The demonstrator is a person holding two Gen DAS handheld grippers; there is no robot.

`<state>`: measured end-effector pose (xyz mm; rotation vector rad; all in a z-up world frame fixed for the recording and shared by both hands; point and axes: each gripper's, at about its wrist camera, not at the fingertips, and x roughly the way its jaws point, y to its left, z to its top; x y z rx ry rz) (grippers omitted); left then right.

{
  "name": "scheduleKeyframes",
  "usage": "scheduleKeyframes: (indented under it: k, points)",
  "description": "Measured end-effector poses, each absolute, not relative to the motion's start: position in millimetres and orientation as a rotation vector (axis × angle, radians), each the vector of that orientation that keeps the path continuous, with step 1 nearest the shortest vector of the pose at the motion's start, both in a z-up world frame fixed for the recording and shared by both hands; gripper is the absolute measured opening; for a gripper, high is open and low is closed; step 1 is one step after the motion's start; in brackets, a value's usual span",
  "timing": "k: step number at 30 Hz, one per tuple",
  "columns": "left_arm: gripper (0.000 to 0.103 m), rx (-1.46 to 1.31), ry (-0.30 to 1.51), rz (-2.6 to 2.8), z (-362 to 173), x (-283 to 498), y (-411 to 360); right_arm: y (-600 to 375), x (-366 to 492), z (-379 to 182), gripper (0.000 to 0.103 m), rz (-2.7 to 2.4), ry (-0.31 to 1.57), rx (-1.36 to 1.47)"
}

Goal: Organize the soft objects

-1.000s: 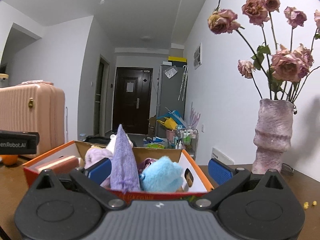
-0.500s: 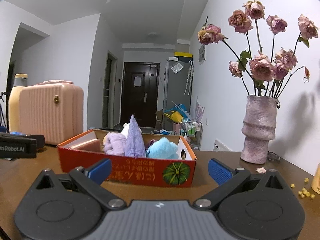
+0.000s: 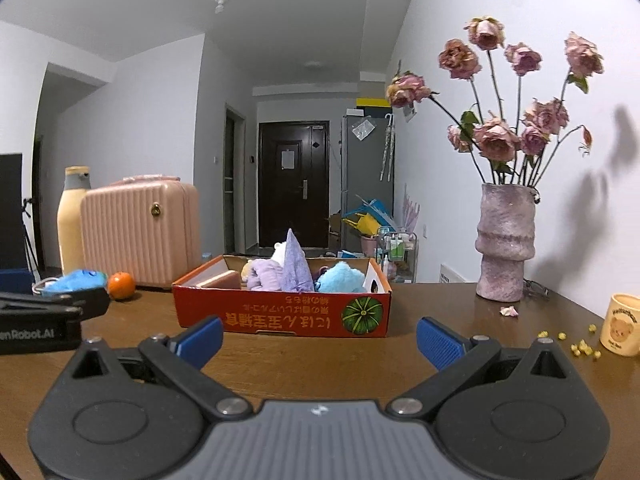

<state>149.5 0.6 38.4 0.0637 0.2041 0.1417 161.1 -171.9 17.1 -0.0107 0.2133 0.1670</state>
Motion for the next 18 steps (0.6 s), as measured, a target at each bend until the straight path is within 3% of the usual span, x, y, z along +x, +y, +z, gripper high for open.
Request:
scheduleKeyframes:
  k: [18]
  points:
    - [0.103,0.048,0.161,0.127,43.6,115.8,-3.5,-190.1,117.3,30.0,0.103,0.138,0.151,0.020]
